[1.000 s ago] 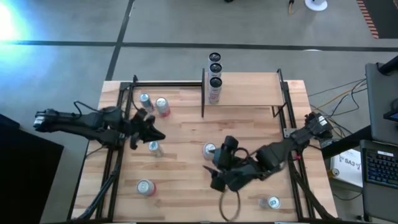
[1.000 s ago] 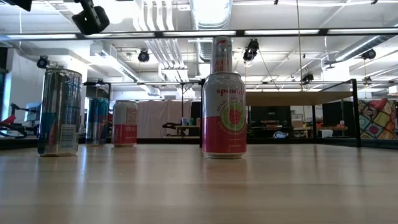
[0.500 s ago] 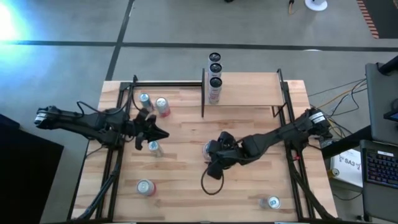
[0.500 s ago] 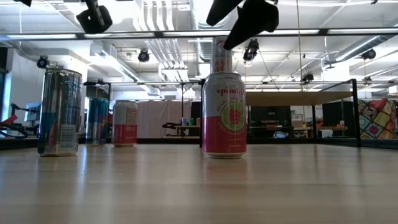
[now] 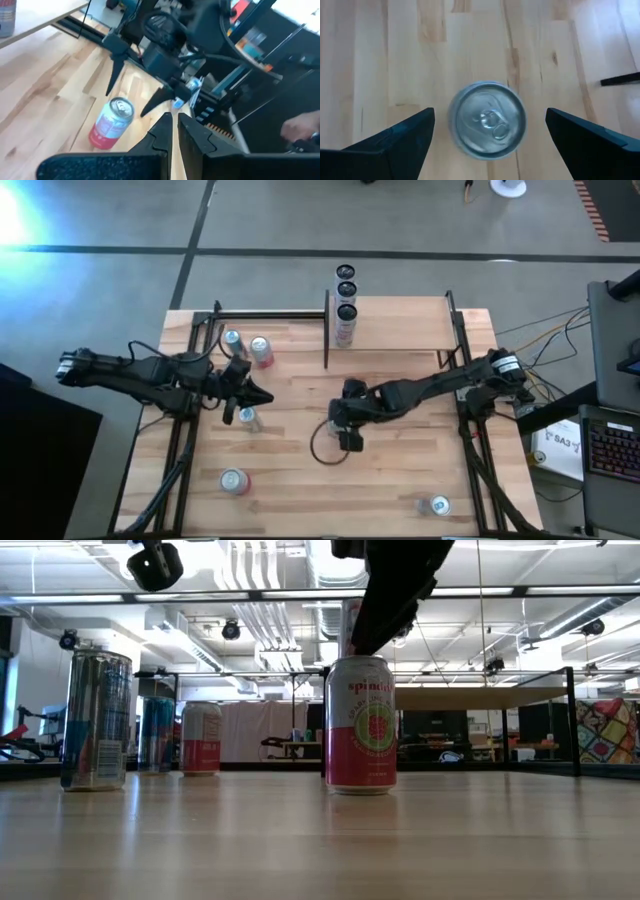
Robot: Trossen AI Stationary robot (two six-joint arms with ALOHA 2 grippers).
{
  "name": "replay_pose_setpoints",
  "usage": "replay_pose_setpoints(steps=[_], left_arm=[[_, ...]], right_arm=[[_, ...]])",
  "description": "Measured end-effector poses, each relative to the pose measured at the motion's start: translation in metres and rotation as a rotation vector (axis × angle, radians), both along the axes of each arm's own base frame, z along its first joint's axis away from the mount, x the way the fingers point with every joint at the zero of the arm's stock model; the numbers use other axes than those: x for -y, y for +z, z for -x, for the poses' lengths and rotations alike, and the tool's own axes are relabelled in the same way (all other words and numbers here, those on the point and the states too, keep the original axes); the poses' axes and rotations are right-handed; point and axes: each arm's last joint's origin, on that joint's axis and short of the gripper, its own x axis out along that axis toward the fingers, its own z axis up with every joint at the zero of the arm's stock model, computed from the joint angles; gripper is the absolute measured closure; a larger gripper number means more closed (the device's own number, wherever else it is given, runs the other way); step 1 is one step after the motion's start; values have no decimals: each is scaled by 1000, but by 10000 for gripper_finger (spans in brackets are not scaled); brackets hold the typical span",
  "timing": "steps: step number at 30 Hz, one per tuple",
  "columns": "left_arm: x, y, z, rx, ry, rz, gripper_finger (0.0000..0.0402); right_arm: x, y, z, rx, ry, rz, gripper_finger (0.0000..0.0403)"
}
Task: Place canned beverage on shelf
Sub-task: Put the middle pink-white soda can on the shelf
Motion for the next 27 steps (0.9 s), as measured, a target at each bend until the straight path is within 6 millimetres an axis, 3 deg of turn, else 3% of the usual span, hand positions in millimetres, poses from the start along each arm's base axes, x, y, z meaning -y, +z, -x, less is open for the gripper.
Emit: replay_pose_setpoints(steps=[9, 20, 27], left_arm=[[1, 5, -11, -97, -10, -110, 393], [-8, 22, -22, -260, 194, -347, 393], [-16, 24, -30, -278, 208, -400, 394]], right_arm=[[30, -9, -4, -30, 79, -131, 30], [31, -30, -4, -20, 108, -166, 32], [30, -46, -11, -58, 65, -181, 83]])
